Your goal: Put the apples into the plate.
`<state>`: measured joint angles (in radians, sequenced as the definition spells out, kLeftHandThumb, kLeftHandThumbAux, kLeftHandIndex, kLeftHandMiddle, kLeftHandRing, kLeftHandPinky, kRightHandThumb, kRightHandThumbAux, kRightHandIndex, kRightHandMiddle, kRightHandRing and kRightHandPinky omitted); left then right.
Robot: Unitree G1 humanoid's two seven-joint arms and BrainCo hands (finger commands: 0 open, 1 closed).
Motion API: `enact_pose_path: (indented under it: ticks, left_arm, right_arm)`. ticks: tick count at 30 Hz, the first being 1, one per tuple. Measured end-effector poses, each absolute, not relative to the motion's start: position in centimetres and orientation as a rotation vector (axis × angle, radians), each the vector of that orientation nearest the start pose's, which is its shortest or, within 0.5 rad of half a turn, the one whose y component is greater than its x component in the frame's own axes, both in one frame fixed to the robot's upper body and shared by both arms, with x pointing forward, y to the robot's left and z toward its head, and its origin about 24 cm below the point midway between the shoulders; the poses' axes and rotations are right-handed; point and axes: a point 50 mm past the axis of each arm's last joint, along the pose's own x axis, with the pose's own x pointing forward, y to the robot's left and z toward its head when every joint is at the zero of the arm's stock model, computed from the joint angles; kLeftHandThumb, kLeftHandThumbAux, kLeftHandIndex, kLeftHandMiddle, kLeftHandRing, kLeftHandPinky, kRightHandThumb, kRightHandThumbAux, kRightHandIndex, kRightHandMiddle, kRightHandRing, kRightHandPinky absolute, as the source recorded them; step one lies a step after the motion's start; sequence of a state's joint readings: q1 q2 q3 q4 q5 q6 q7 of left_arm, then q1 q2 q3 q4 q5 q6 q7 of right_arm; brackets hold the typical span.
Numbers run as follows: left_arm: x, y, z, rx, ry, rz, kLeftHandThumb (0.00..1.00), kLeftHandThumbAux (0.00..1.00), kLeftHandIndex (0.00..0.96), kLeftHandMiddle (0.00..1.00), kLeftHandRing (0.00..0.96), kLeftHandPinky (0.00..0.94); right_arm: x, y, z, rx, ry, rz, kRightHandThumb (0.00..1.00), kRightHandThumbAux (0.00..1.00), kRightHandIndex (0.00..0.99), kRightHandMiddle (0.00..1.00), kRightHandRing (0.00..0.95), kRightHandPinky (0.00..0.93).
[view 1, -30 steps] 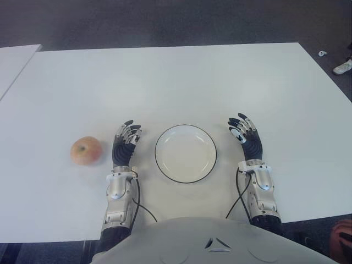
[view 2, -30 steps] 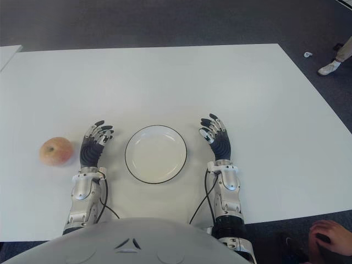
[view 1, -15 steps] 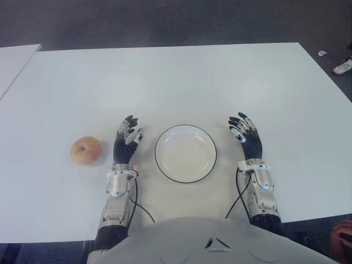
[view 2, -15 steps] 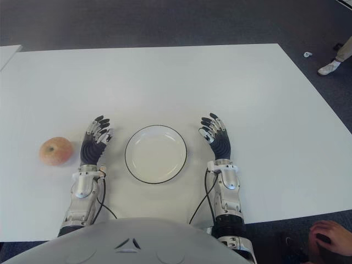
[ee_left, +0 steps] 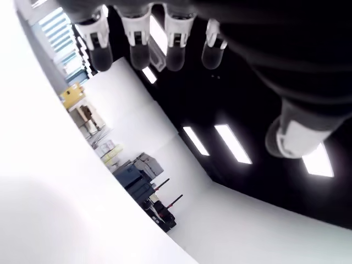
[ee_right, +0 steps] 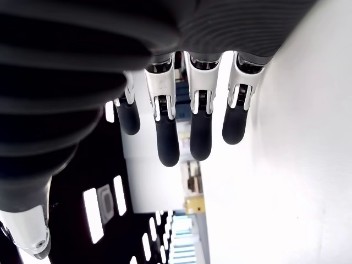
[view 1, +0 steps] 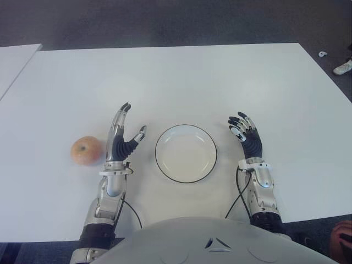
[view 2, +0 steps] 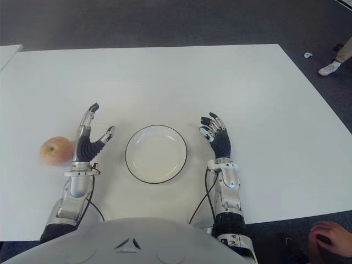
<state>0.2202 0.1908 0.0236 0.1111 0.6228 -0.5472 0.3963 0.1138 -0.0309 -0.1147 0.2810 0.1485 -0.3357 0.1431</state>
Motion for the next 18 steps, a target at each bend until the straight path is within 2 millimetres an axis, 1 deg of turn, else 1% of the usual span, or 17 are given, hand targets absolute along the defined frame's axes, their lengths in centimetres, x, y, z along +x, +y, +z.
enact_pose_path:
  ticks: [5,10,18]
  left_arm:
    - [20.4,19.3,4.4,0.848,-0.41,0.126,0.109,0.354,0.001,0.011,0.0,0.0]
    - [20.6,20.2,6.0,0.954,-0.463,0.16,0.131,0.324,0.008,0.021,0.0,0.0]
    - [20.2,21.0,6.6,1.059,-0.485,0.216,0.171,0.306,0.041,0.05,0.018,0.016]
  right_arm:
    - [21.6,-18.7,-1.4,0.101,0.034,-0.05,0.379,0.624,0.148,0.299,0.25,0.245]
    - [21.6,-18.7,-1.4,0.102,0.034,-0.049,0.404,0.618,0.157,0.311,0.26,0.263]
    - [21.6,-18.8,-1.5,0.11,0.034,-0.046,0.414,0.603,0.17,0.322,0.272,0.268]
